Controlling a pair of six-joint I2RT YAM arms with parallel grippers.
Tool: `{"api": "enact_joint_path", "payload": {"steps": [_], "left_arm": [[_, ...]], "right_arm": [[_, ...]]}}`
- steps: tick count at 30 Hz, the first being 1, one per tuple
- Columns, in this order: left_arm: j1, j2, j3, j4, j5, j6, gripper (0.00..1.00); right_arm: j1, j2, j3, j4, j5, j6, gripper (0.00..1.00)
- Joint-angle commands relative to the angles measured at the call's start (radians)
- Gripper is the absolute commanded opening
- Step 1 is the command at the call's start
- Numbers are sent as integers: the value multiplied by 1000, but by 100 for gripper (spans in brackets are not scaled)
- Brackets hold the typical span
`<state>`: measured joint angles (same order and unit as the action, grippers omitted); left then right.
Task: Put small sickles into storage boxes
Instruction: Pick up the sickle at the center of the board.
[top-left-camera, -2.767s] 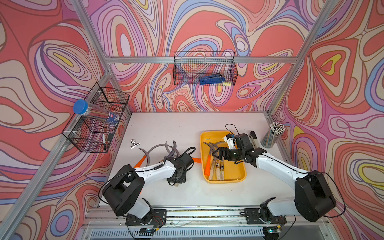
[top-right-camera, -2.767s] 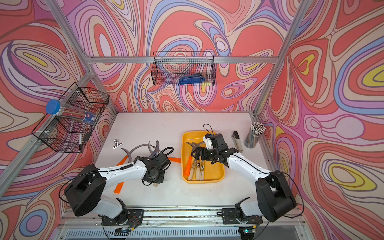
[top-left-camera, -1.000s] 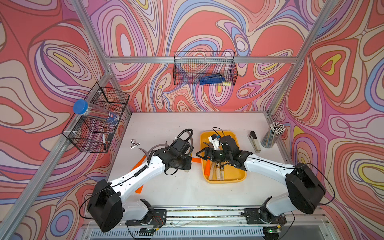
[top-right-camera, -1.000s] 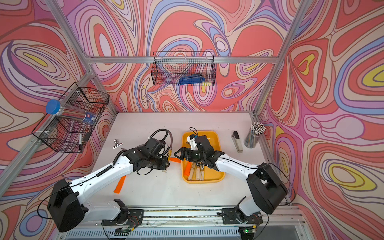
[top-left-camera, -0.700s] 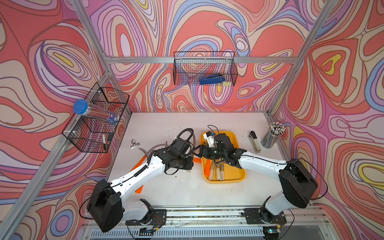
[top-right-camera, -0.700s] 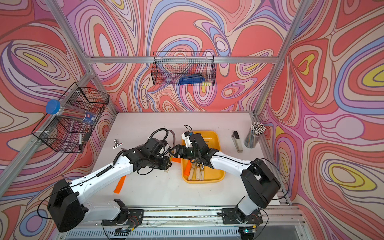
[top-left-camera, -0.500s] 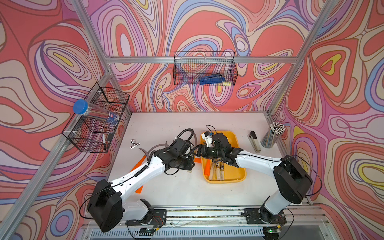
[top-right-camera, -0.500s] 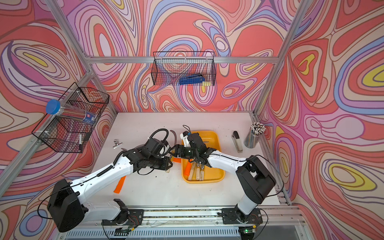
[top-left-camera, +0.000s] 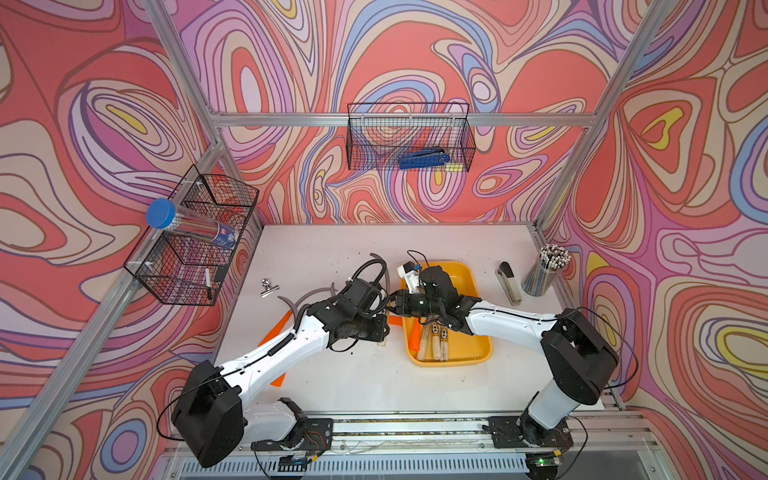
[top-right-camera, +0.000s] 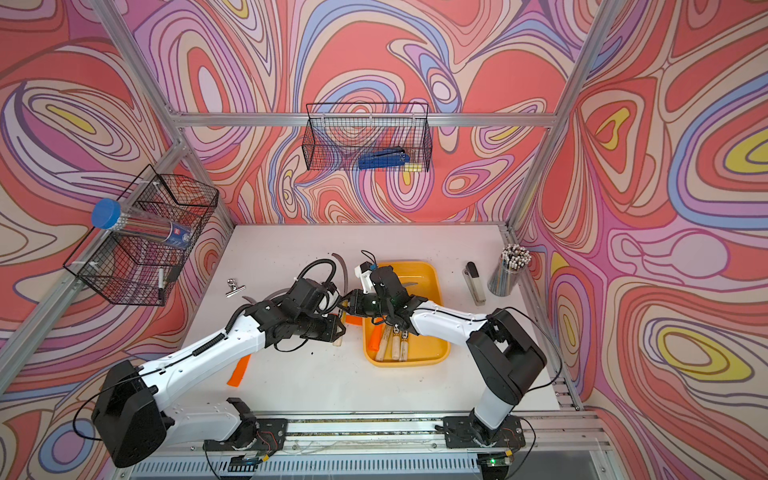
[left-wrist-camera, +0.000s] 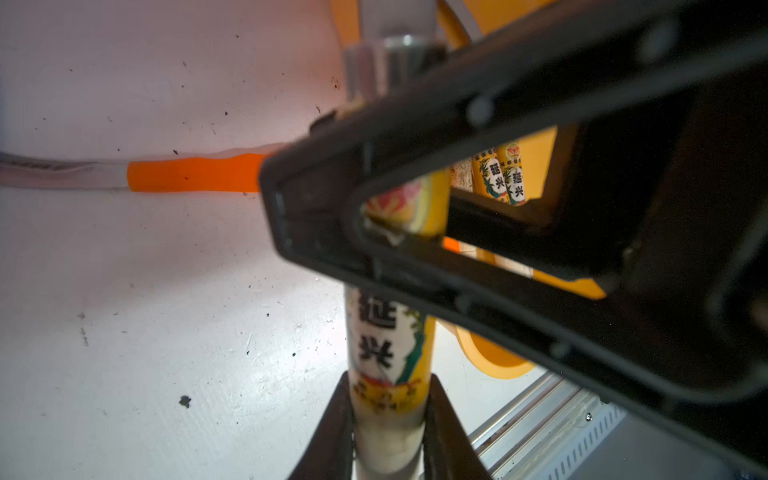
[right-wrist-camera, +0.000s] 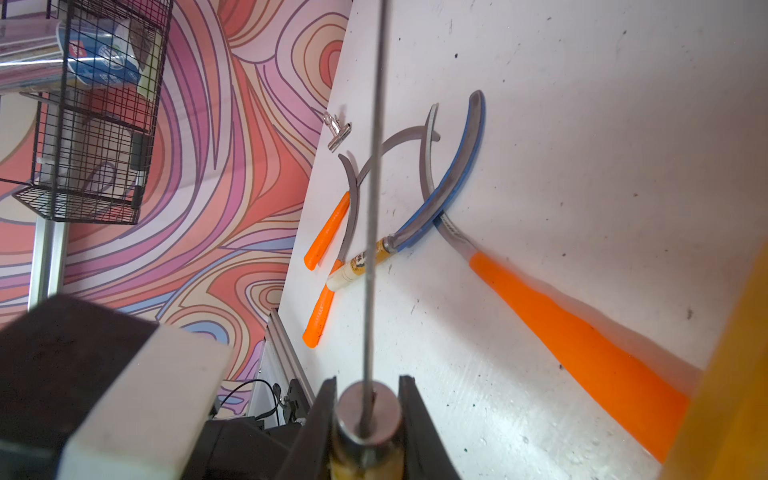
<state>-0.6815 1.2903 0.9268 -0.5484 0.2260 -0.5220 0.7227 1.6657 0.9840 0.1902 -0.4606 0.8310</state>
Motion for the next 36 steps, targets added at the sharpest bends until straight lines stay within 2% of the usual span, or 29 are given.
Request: {"api": "enact_joint_path", "payload": {"steps": [1,3,6,9,16,18,20,21,25,27,36], "left_arm": [[4,-25,10,-39,-80,25,36],[5,-19,19,-58,-111,30,46],[5,-14,33,-85,-157,23,50],[9,-17,37,-103,-200,3,60],[26,-56,38,-131,-287,-10,70],[32,-67,35,-141,-311,-21,76],[43,-65,42,-161,-316,-27,89],[49,-62,46,-173,-316,-30,92],[64,-43,55,-196,-304,-41,94],[71,-38,61,-207,-314,-51,100],[80,-18,56,-228,-357,-61,100]], "right_arm": [[-1,-3,15,-35,32,-45,0],[-2,-10,20,-58,40,-57,0],[-2,-23,28,-100,60,-83,0],[-2,-36,31,-133,79,-102,0],[-2,-68,47,-233,125,-157,0],[-3,-86,58,-287,157,-185,0],[-3,-102,74,-360,198,-215,0],[-5,-108,88,-403,223,-233,0],[-15,-136,121,-535,294,-297,0],[-30,-150,134,-599,318,-327,0],[-177,-174,89,-757,330,-447,0]]}}
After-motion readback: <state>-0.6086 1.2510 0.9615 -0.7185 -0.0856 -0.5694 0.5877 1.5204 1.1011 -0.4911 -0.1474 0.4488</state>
